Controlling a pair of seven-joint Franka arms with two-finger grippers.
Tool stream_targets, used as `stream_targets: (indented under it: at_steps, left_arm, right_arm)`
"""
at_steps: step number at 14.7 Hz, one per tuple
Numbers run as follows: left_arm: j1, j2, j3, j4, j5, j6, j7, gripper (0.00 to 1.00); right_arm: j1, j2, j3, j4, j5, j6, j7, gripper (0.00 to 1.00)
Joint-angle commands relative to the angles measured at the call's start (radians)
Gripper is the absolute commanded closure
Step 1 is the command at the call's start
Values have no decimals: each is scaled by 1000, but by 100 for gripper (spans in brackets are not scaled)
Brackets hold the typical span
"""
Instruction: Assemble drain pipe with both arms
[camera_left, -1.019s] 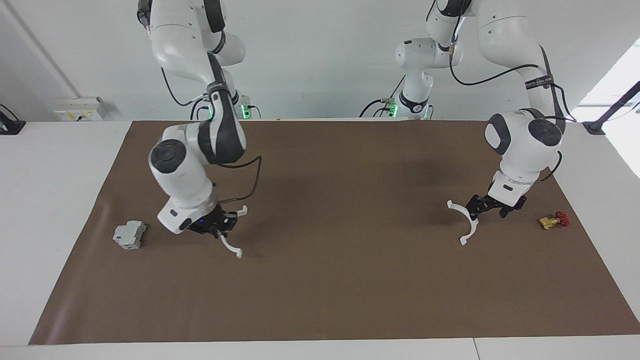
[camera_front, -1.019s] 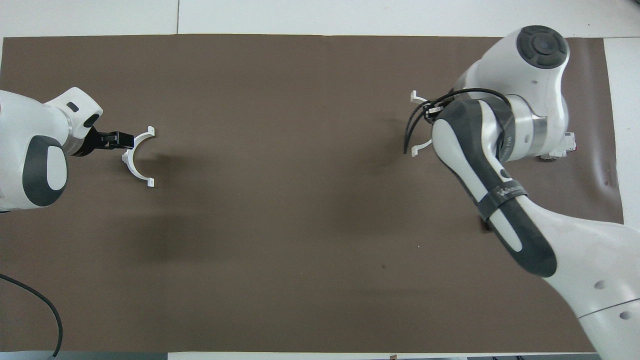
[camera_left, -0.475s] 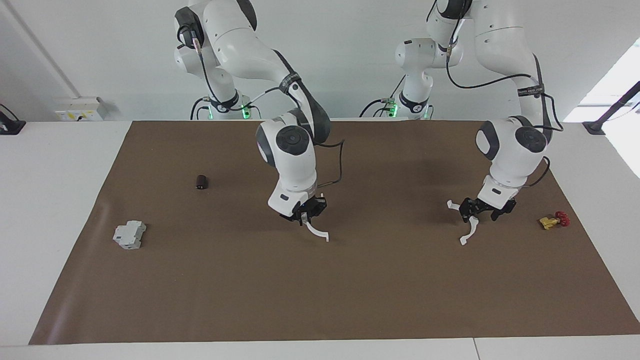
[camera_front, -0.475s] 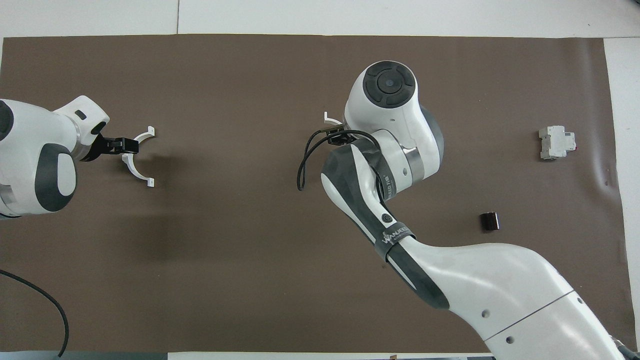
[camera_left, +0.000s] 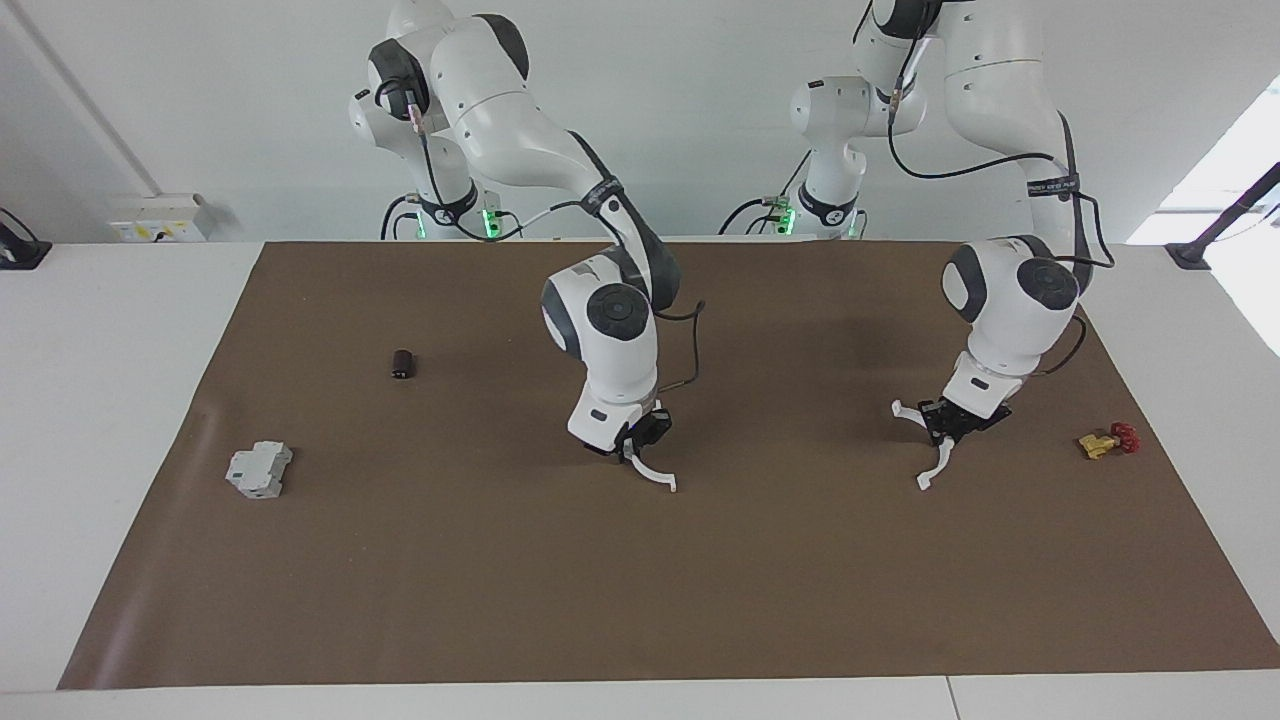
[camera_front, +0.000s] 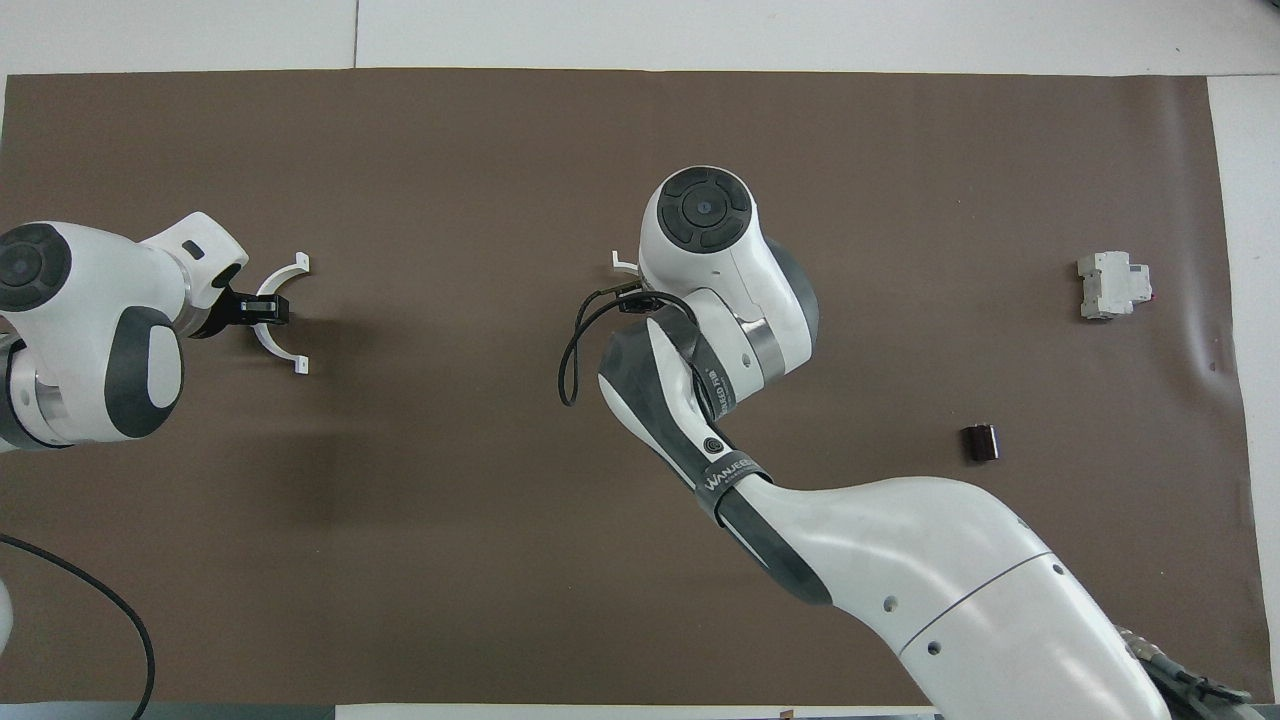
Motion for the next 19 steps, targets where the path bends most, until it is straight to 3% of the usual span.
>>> stream_targets:
  at_steps: [1, 2, 3, 4, 6, 9, 14, 16, 19]
  left_arm:
    - [2, -20, 5, -18, 1, 9, -17, 100]
    - [4, -22, 5, -18, 1, 3, -18, 100]
    - [2, -23, 6, -11, 1, -11, -18, 100]
    - [-2, -26, 6, -5, 1, -22, -20, 100]
    - [-7, -41, 6, 21, 1, -77, -29, 100]
    - [-48, -43, 8, 125, 1, -215, -104, 100]
    - [-172, -32, 11, 197, 5, -261, -320, 100]
    - [-237, -31, 9, 200, 53, -251, -412, 100]
    - [-350, 15, 9, 245, 79, -249, -567, 100]
  right_arm:
    - [8, 16, 0, 28, -2, 14, 18, 79]
    - [8, 15, 0, 22, -8, 42, 45, 53]
    - [7, 15, 0, 16, -8, 65, 62, 18]
    - [8, 10, 0, 21, -10, 64, 64, 0]
    - [-10, -42, -3, 31, -8, 13, 62, 0]
    - [-82, -175, -15, 62, -11, -165, 61, 0]
    - [-298, -428, -22, 56, 1, -507, 18, 0]
    - [-363, -529, -23, 24, -2, -606, -25, 0]
    - [-471, -664, -25, -108, -13, -660, -145, 0]
